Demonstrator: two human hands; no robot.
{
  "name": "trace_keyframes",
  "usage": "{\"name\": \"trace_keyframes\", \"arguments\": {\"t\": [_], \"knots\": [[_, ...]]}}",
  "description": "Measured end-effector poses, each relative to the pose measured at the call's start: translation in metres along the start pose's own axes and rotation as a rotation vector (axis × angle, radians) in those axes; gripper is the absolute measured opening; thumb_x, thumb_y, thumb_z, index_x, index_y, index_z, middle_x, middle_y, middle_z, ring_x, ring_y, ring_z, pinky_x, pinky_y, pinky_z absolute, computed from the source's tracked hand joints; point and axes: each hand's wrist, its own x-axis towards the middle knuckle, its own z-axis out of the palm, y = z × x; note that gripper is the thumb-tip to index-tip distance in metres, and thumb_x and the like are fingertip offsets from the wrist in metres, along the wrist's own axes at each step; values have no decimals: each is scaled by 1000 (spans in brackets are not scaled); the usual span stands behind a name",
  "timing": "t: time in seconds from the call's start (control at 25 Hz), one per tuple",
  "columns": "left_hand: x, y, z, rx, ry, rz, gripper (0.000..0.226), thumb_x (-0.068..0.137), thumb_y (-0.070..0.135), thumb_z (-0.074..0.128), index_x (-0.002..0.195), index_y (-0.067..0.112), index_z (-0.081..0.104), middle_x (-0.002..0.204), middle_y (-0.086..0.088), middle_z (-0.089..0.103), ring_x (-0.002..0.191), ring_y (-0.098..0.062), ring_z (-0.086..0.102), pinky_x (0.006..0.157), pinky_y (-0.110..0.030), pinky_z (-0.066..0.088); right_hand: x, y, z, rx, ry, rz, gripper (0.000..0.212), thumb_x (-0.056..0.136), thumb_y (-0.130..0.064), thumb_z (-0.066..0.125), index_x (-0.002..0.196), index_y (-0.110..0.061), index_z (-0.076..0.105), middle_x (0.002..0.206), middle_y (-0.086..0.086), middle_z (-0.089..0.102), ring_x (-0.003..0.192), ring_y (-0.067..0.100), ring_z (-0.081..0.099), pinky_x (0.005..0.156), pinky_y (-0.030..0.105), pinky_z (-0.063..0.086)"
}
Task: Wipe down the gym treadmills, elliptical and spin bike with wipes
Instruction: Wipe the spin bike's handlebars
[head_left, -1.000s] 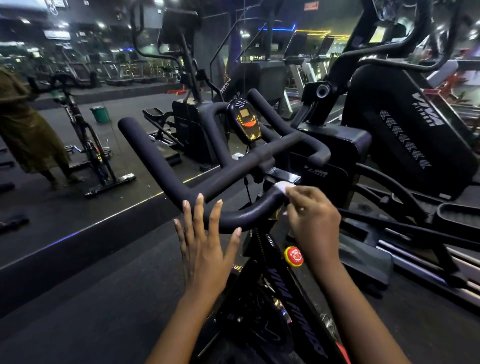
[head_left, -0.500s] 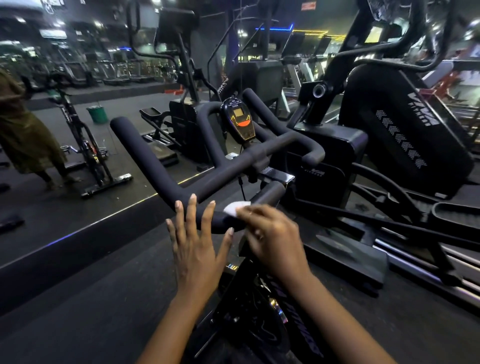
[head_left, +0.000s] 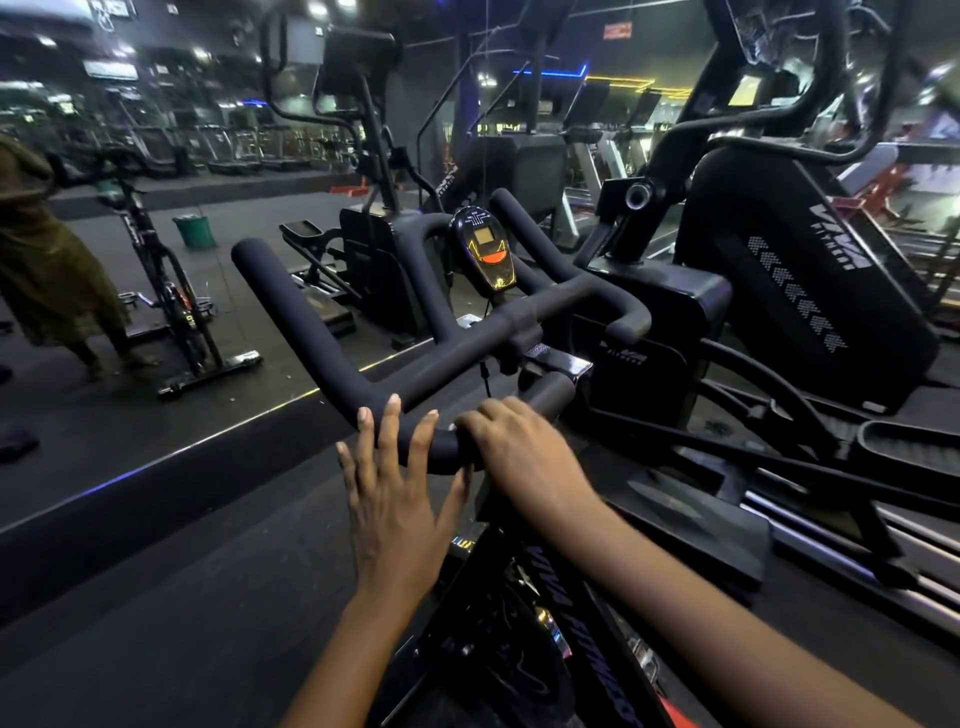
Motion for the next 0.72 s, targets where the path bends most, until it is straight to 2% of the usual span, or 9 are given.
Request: {"name": "trace_keyframes", "arguments": {"t": [0.08, 0.16, 0.24, 0.36, 0.48, 0.56, 0.64, 0.72], "knots": [[-1, -2, -1, 2, 2, 6, 60, 91, 59, 29, 140, 24, 35, 154, -11, 26, 144, -31, 13, 115, -53, 8, 0, 2, -6, 76, -5, -39, 30, 90, -12, 49, 119, -15, 60, 113, 6, 58, 109, 23, 51, 89, 31, 39], [0, -2, -2, -6, 5, -3, 61, 94, 63, 20, 139, 24, 37, 154, -10, 26, 144, -31, 13, 115, -51, 6, 11, 29, -19, 95, -1, 22, 35, 83, -10, 59, 115, -21, 64, 113, 3, 61, 109, 20, 54, 89, 28, 39], [1, -2, -2, -16, -1, -7, 64, 94, 65, 17, 138, 24, 39, 153, -10, 28, 144, -31, 14, 114, -54, 9, 15, 62, -28, 11, 51, 102, 38, 78, -6, 63, 113, -20, 65, 115, 3, 61, 110, 21, 55, 88, 27, 39], [0, -2, -1, -32, -12, -9, 64, 93, 66, 17, 138, 25, 37, 154, -8, 26, 144, -31, 12, 114, -55, 10, 0, 74, -20, 0, 136, 80, 32, 78, -8, 56, 107, -15, 67, 109, 4, 65, 102, 25, 60, 85, 28, 43], [1, -4, 0, -28, -12, -12, 64, 93, 66, 17, 138, 26, 37, 154, -8, 26, 144, -31, 13, 114, -56, 10, -23, 54, -3, 50, 267, -23, 41, 74, -18, 41, 105, -16, 68, 103, 0, 67, 92, 20, 62, 81, 20, 41], [1, -4, 0, -22, -13, -8, 64, 93, 66, 16, 138, 26, 37, 153, -9, 27, 144, -31, 13, 114, -56, 10, -29, 49, -1, 130, 302, -94, 41, 75, -15, 41, 107, -14, 68, 105, 1, 67, 93, 18, 62, 82, 18, 41], [1, -5, -1, -24, -15, 2, 64, 93, 67, 15, 139, 27, 36, 153, -8, 26, 144, -31, 13, 114, -55, 9, -23, 62, -3, 256, 397, -22, 37, 76, -8, 49, 106, -14, 69, 108, -1, 66, 98, 11, 60, 86, 13, 42], [1, -6, -1, -29, -18, 7, 64, 93, 67, 15, 139, 27, 36, 153, -8, 26, 144, -31, 13, 115, -53, 6, -13, 83, -1, 356, 507, 140, 37, 74, 4, 59, 104, -14, 71, 105, -1, 67, 97, 9, 60, 88, 8, 41]]}}
